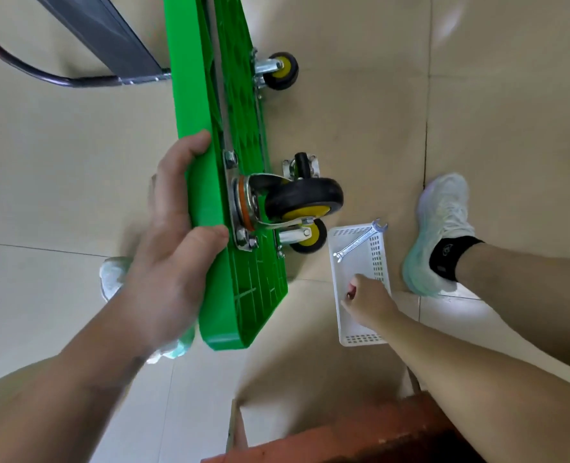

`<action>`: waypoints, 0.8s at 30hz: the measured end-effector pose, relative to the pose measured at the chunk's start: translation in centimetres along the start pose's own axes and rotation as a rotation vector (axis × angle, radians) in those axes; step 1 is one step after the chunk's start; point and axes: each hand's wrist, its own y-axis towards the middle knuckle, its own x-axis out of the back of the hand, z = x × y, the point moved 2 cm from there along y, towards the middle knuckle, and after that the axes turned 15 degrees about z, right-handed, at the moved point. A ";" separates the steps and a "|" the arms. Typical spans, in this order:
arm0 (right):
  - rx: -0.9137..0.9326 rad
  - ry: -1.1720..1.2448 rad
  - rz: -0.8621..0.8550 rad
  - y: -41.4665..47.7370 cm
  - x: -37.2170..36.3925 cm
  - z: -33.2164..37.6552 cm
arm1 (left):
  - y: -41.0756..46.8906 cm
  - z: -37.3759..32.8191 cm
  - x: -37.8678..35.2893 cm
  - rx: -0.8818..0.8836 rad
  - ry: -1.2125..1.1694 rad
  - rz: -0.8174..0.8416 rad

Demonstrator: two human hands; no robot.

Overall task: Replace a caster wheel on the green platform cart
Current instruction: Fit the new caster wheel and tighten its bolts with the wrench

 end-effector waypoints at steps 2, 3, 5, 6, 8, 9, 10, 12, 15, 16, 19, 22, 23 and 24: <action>0.032 0.056 -0.032 -2.4 1.8 1.7 | -0.2 -1.6 -0.3 -0.040 0.068 0.034; 0.058 0.085 -0.042 -3.6 2.7 2.5 | -0.3 -2.3 -0.6 -0.052 0.075 0.102; 0.131 0.139 -0.046 -6.1 4.8 4.3 | -0.3 -2.9 -0.3 -0.033 0.104 0.148; 0.175 0.154 -0.048 -7.5 6.0 5.4 | -0.3 -3.2 -0.1 -0.013 0.113 0.152; 0.264 0.194 -0.035 -10.2 8.7 7.6 | -0.3 -4.0 -0.2 0.009 0.117 0.125; 0.298 0.217 -0.034 -11.5 10.0 8.7 | -0.4 -4.3 -0.2 0.009 0.110 0.125; 0.325 0.230 -0.034 -13.1 11.4 9.8 | -0.4 -4.4 -0.1 0.017 0.095 0.125; 0.373 0.246 -0.019 -16.2 13.9 12.1 | -0.2 -4.6 0.3 0.043 0.077 0.141; 0.489 0.275 -0.017 -19.8 17.3 15.6 | 0.0 -5.3 0.4 0.054 0.122 0.174; 0.528 0.288 -0.029 -20.4 18.3 16.7 | 0.1 -5.6 0.4 0.055 0.140 0.178; 0.627 0.284 -0.038 -20.1 20.4 19.9 | 1.3 -5.9 1.1 0.052 0.212 0.172; 0.674 0.276 -0.019 -18.2 21.8 22.3 | 2.7 -6.1 2.1 0.080 0.213 0.163; 0.679 0.294 -0.015 -17.3 22.1 22.9 | 3.2 -6.3 2.3 0.093 0.201 0.166; 0.679 0.322 -0.009 -16.4 22.4 23.2 | 3.6 -6.4 2.5 0.099 0.194 0.171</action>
